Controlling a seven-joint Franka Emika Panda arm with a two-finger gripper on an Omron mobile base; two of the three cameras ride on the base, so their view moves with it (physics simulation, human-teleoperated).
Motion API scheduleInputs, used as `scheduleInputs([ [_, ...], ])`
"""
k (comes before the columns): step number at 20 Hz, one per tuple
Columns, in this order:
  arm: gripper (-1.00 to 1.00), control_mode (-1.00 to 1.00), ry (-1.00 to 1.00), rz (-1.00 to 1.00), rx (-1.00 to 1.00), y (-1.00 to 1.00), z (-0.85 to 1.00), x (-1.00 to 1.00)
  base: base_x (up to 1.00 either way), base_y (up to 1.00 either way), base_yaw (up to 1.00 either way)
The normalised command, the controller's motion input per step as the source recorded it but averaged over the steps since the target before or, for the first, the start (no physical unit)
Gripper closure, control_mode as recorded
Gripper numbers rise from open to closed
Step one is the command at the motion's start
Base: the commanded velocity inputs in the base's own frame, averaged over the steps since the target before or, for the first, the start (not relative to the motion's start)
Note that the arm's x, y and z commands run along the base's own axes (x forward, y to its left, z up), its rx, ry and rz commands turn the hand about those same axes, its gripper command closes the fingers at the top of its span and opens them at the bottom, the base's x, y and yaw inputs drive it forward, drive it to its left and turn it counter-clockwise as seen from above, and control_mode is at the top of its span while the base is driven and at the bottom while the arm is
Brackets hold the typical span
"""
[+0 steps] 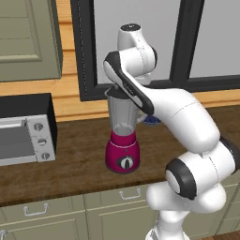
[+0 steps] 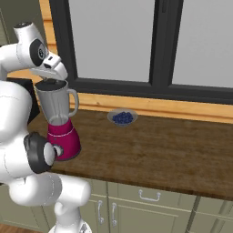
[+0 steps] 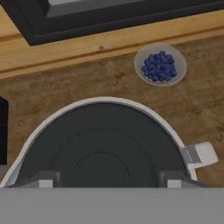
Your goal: Close the lid blender by securely placing the lid on top.
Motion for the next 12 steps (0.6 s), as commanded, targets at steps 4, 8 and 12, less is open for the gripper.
scheduleInputs([
  [4, -1.0, -1.0, -0.12, 0.0, 0.0, -0.06, 0.0, 0.0, 0.0, 0.0, 0.0],
  [8, -1.0, -1.0, -0.12, 0.0, 0.0, -0.21, 0.11, -0.1, 0.0, 0.0, 0.0],
  [12, -1.0, -1.0, -0.21, 0.0, 0.05, -0.69, 0.2, -0.36, 0.0, 0.0, 0.0],
])
